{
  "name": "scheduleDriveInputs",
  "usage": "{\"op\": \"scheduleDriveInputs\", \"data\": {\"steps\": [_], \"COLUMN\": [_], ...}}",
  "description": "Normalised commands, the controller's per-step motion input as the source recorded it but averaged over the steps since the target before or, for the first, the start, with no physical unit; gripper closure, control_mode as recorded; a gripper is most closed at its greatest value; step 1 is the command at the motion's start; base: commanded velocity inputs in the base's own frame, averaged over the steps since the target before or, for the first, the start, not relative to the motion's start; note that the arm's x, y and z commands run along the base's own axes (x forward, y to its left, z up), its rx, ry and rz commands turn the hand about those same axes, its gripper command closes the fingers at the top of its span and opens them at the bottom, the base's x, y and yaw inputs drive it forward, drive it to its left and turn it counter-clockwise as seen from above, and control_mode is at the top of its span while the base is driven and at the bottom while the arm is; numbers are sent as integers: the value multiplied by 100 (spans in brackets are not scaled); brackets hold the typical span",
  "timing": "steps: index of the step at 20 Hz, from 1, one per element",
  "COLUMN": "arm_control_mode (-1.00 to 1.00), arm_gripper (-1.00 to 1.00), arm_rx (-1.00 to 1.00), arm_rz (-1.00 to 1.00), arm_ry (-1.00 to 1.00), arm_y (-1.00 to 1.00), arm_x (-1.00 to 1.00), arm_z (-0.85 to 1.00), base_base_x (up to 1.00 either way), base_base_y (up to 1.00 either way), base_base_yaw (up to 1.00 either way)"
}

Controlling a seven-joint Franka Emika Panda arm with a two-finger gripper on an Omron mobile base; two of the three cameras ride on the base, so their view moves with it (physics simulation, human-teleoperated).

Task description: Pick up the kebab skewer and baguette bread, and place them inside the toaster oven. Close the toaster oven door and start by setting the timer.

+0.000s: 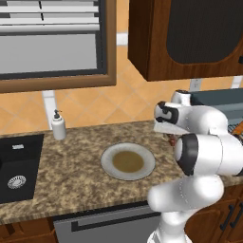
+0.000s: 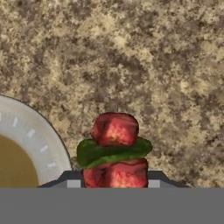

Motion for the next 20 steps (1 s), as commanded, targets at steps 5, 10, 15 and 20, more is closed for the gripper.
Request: {"op": "scheduleDriveInputs", "data": {"steps": [5, 10, 15, 20], "arm_control_mode": [-100, -100, -100, -100], "arm_gripper": [100, 100, 100, 100], "arm_rx": [7, 0, 0, 0], "arm_rz": [-20, -21, -12, -24], "arm_ry": [0, 0, -2, 0], "arm_y": [-99, -31, 12, -78], "arm_x": [-47, -45, -40, 0], "arm_z": [0, 18, 1, 2], "base_base_x": [0, 0, 0, 0], "base_base_y": [0, 0, 0, 0], "base_base_yaw": [0, 0, 0, 0]}}
